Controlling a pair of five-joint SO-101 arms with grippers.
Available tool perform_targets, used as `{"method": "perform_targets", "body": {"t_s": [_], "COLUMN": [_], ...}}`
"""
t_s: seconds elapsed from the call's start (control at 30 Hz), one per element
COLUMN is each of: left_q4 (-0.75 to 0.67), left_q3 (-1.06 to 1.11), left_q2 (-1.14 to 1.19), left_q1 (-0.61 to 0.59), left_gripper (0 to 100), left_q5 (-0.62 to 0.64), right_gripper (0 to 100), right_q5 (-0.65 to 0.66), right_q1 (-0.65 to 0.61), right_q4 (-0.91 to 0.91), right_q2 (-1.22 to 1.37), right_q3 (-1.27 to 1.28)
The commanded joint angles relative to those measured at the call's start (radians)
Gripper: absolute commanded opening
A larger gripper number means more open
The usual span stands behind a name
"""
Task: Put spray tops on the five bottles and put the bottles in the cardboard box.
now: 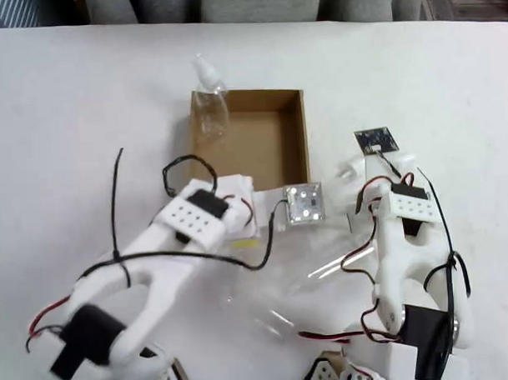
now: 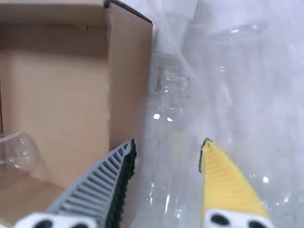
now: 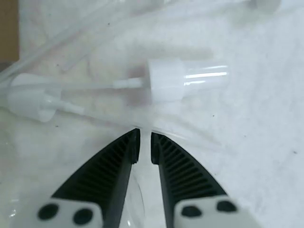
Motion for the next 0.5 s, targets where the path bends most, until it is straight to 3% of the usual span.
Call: {"method": "perform_targets", "body": {"t_s": [0.0,0.47], "left_q4": [-0.015,0.071], "left_q3": [-0.107,-0.107], "left_q2": [0.074,0.090], "left_q1": [-0.038,-0.018], "left_gripper": [22,23], "left_q5": [-0.006,-0.014], "right_gripper": [1.8,1.8], "right_q5": [0.012,0.032], "right_q1": [0.007,0.007], "right_q4": [-0.016,-0.016], "right_q2": [-0.025,-0.025], "right_q3": [-0.005,-0.005]}}
